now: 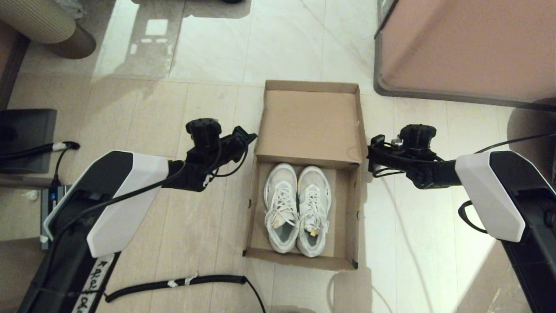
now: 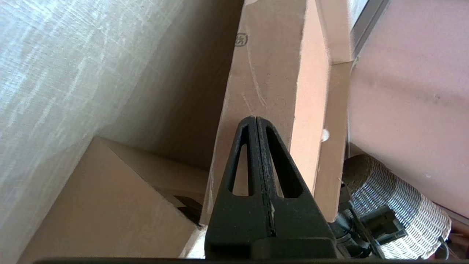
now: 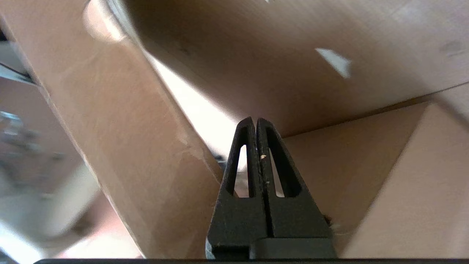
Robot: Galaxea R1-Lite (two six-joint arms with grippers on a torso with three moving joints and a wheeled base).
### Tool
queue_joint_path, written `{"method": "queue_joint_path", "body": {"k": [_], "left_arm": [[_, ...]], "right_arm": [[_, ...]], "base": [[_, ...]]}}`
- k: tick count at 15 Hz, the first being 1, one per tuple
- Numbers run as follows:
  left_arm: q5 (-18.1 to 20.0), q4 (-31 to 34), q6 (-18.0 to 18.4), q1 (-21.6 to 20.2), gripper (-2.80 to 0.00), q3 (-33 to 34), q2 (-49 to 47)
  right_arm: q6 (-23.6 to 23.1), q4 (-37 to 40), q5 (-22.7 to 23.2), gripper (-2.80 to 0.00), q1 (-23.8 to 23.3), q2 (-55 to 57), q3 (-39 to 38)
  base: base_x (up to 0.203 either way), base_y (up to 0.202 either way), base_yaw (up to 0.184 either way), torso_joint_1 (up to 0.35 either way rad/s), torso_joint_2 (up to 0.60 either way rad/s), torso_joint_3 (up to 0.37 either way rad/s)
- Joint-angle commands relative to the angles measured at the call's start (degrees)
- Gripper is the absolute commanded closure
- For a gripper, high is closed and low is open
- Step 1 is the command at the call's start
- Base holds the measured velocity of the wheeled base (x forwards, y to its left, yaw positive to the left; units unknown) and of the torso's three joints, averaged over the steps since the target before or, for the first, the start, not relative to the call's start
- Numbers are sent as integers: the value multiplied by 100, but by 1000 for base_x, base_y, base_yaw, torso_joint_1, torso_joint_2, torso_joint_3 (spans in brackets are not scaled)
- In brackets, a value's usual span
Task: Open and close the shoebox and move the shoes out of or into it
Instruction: Close the shoe box
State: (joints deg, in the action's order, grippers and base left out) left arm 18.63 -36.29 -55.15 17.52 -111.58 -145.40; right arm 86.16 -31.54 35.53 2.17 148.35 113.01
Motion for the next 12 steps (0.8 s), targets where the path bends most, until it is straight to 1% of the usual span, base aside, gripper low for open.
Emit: {"method": "queue_joint_path", "body": {"k": [1,2,3,5,6,8,9,10,12], "left_arm": [[18,-18,-31,6,0,1,3],[18,-18,-31,6,0,5,3],[18,-18,-31,6,0,5,3],[18,-18,-31,6,0,5,3],[18,-18,-31,6,0,5,3],[18,-27,-31,6,0,5,-6],[18,-27,-31,6,0,5,-17],[18,-28,-31,6,0,5,-41],[18,-45,-24,28,0,5,-46]], "right_arm": [[785,-499,248,0,-25,45,-5],[1150,-830,516,0,-59,71,-6],[1400,-1003,655,0,-79,78,-5],[1775,-1347,894,0,-85,56,-6],[1947,-1566,1158,0,-99,55,-11],[2426,-2279,1735,0,-188,127,-9],[2634,-2553,1921,0,-236,182,-14],[2810,-2789,2085,0,-278,220,-15],[2910,-3059,2333,0,-339,322,-15]], "base": [[0,0,0,0,0,0],[0,0,0,0,0,0],[0,0,0,0,0,0],[0,0,0,0,0,0],[0,0,0,0,0,0],[0,0,0,0,0,0],[0,0,0,0,0,0],[0,0,0,0,0,0],[0,0,0,0,0,0]]}}
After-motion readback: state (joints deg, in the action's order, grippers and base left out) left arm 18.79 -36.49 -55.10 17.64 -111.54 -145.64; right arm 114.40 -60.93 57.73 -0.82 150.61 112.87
